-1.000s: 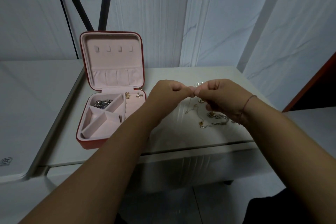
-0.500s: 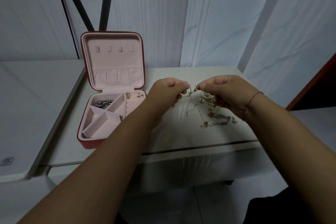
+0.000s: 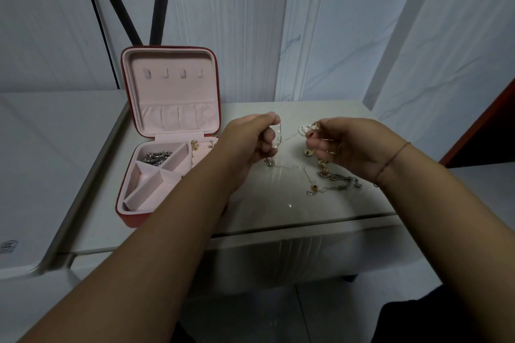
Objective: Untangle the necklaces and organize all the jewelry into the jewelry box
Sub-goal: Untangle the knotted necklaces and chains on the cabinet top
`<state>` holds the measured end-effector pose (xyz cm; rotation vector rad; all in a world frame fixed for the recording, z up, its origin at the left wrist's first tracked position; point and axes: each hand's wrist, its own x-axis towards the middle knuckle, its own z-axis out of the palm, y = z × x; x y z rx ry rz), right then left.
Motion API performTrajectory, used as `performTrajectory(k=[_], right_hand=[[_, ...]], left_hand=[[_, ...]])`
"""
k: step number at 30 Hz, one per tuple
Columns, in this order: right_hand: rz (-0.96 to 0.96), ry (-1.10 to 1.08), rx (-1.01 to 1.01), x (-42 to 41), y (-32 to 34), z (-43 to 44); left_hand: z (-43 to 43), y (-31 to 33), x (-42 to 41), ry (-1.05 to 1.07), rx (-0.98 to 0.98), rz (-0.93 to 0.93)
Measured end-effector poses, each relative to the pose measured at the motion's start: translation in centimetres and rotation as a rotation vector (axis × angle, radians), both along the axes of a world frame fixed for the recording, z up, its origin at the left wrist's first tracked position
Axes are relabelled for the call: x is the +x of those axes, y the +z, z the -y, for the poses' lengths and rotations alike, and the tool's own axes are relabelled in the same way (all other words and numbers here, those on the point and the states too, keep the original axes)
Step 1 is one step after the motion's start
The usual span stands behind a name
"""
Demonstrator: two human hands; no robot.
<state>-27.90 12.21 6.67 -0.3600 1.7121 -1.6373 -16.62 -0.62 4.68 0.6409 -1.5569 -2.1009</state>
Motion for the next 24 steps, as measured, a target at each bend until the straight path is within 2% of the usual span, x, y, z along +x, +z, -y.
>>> performTrajectory(k=[3,6,11,18,24], right_hand=[[0.158,-0.048,-0.139,-0.1,0.5,0.0],[0.188,-0.097,-0.214,-0.2,0.9,-0.2],[0.296,-0.193,-0.386,-0.5,1.2,-0.6],[0.161,-0.290,-0.360,-1.6,1.4,-1.1],[0.091,-0.322,-0.335,-2.4,1.4,-1.7]], left_hand=[[0.1,-0.1,0.0,0.008,-0.037,0.020],[0.3,-0.3,0.1,0.014,-0.108,0.053],[0.6,-0.6,0.0,0.031,-0.078,0.025],[0.8,-0.6,0.0,0.043,0.038,0.001],[1.0,-0.8,-0.2,0.050,-0.007,0.039]])
